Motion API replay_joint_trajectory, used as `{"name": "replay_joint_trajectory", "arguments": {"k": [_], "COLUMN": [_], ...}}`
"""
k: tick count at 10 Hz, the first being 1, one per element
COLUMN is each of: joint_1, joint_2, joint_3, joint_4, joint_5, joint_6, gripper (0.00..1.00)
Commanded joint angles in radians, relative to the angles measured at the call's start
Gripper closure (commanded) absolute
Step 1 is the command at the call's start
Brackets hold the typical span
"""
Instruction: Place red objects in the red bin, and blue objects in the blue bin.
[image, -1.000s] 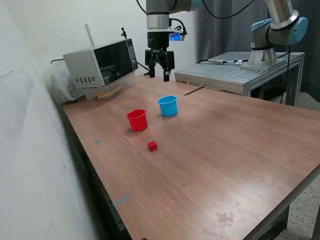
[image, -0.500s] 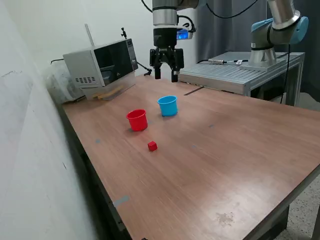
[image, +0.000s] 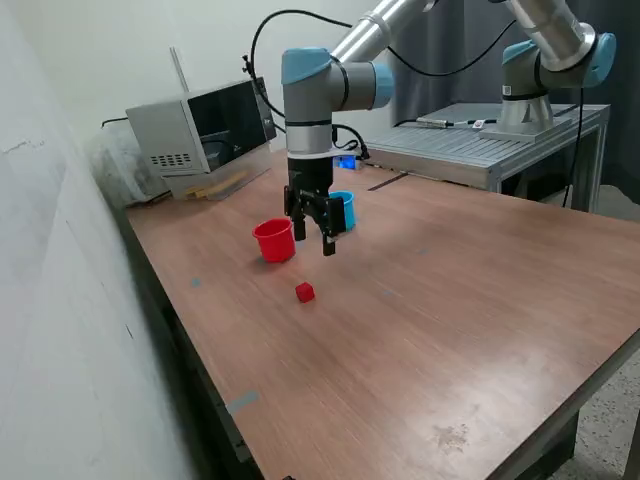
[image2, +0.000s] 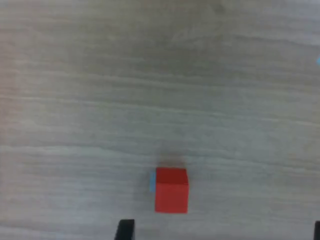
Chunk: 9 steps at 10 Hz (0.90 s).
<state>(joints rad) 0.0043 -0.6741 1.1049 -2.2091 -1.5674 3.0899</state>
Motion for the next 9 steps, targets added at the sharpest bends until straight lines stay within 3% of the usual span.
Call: {"name": "replay_joint_trajectory", "arguments": {"k": [1, 9], "joint_1": [-0.001, -0.006], "joint_2": [0.069, 0.148], "joint_3": [-0.037, -0.096], "joint_4": [-0.040, -0.069], "joint_5": [0.000, 0.000], "joint_6": [0.001, 0.001], "gripper": [0.00, 0.00]}}
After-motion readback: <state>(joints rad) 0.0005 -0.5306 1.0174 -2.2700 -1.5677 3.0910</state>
